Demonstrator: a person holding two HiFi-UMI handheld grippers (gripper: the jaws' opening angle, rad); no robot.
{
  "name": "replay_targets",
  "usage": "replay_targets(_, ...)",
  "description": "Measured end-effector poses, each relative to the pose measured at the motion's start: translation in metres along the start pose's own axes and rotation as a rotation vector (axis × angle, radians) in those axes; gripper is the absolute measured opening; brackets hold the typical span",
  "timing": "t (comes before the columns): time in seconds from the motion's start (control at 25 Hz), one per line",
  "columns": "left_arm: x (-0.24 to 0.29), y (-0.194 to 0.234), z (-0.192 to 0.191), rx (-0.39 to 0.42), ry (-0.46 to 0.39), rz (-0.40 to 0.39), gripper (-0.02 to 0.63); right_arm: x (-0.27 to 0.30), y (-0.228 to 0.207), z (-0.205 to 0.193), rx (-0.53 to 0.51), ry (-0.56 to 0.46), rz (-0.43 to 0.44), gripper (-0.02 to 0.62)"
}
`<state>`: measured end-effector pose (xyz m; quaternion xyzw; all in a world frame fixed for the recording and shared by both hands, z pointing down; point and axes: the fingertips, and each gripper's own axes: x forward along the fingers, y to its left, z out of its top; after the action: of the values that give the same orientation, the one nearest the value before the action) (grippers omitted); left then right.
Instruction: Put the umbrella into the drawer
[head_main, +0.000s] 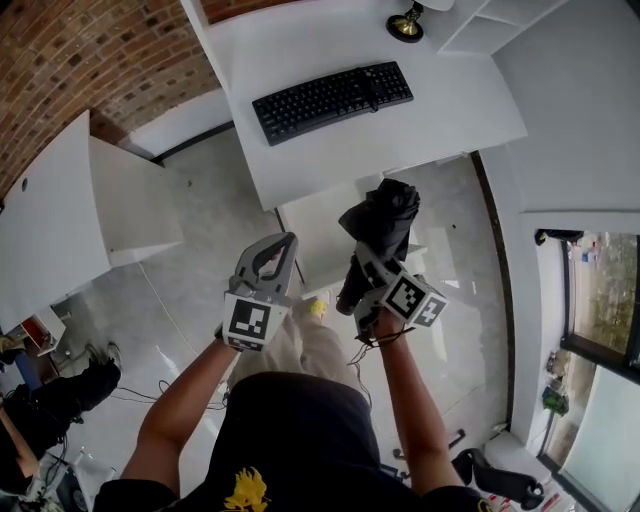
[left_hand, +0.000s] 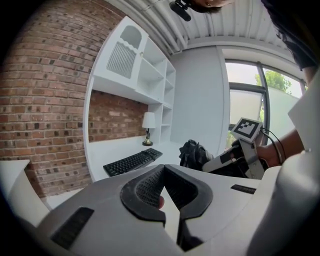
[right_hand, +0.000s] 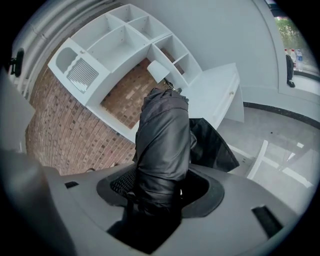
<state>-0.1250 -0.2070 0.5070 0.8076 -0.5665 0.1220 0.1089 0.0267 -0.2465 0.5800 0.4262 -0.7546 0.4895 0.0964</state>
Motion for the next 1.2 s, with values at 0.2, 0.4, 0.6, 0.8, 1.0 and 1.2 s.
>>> replay_targets(0.2, 0.019, 0.006, -0.02, -0.033, 0.001, 0.014, 0.017, 0.024, -0.013, 0.0, 0.014, -0.004, -0.019, 0.244)
replay_targets(0.4, 0.039, 0.019, -0.044, -0.062, 0.018, 0.032, 0.017, 0.049, -0.038, -0.008, 0.035, 0.022, -0.085, 0.244)
replay_targets(0.6, 0.044, 0.027, -0.072, -0.081, 0.068, 0.038, 0.017, 0.07, -0.066, -0.028, 0.044, 0.093, -0.174, 0.244)
replay_targets(0.8, 0.046, 0.031, -0.093, -0.105, 0.108, 0.033, 0.017, 0.092, -0.089, -0.041, 0.048, 0.193, -0.263, 0.242)
replay_targets(1.0, 0.055, 0.035, -0.105, -0.115, 0.122, 0.024, 0.017, 0.11, -0.098, -0.045, 0.046, 0.249, -0.291, 0.242)
replay_targets(1.2, 0.066, 0.036, -0.119, -0.136, 0.134, 0.019, 0.017, 0.12, -0.112, -0.052, 0.049, 0.257, -0.303, 0.242)
